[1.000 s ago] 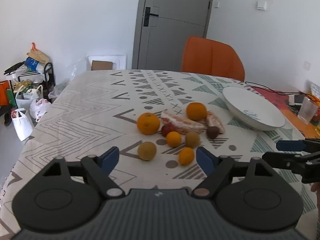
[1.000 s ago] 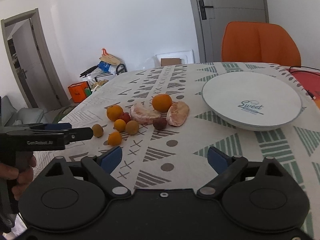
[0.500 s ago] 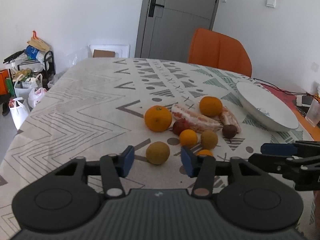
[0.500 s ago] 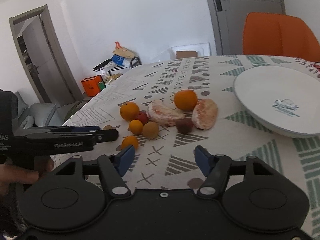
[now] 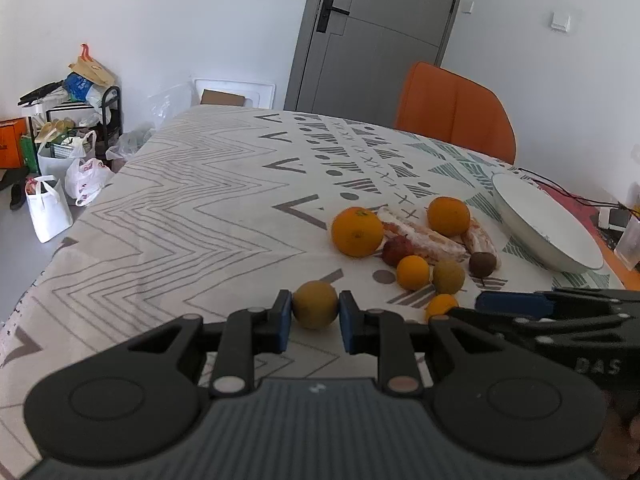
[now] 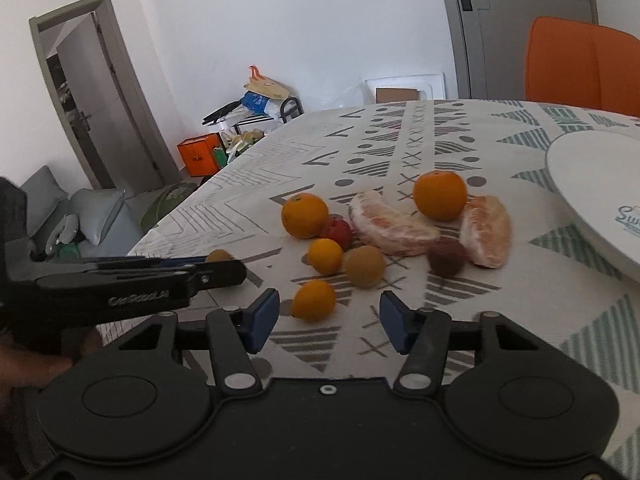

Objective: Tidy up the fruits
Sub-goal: 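Grasp the yellow-brown round fruit with the left tool while the right tool grasps a small orange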

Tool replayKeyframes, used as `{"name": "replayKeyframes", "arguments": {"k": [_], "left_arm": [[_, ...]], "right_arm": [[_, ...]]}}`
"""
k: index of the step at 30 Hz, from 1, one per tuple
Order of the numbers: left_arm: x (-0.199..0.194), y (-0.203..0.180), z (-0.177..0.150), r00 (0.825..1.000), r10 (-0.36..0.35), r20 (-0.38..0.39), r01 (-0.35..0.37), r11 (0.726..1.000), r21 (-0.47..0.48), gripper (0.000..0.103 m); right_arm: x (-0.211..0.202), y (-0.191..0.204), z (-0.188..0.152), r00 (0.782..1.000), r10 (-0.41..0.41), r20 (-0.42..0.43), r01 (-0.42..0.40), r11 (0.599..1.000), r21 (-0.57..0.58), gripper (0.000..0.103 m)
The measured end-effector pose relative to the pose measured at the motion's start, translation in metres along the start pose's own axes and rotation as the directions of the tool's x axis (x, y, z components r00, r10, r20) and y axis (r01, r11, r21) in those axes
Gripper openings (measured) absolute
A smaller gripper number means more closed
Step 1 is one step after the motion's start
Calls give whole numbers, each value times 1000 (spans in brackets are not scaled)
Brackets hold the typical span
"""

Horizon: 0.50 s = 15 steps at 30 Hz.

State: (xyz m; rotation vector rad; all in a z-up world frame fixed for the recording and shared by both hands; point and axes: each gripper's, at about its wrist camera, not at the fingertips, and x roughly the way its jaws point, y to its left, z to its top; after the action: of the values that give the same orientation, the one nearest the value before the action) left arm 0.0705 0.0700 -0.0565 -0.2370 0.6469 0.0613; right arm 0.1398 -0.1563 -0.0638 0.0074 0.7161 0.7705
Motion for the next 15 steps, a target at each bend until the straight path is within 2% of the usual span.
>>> {"name": "replayKeyframes", "arguments": {"k": [8,9,11,12,15], "left_arm": [[-6,7,-2,1000,18,-1,-18,1000,4,23],[-7,7,-2,1000,18,-1,-18,1000,4,23],[-8,8,-3,1000,18,-1,-18,1000,4,23],[-8,7,-3,1000,18,-1,-18,1000,6,23],[-10,3,-1,1000,15,0,-15,1000,16,23]], "right_arm": [[13,19,-3,999,-48,-1,48,998,-32,49],[15,21,-3,999,-54,0,54,998,-40,47],[17,25,-4,998,-69,6,69,996,-61,35],[19,27,-4,997,-81,9,82,994,-71,24],[16,27,-5,998,-62,10,62,996,-61,23]]}}
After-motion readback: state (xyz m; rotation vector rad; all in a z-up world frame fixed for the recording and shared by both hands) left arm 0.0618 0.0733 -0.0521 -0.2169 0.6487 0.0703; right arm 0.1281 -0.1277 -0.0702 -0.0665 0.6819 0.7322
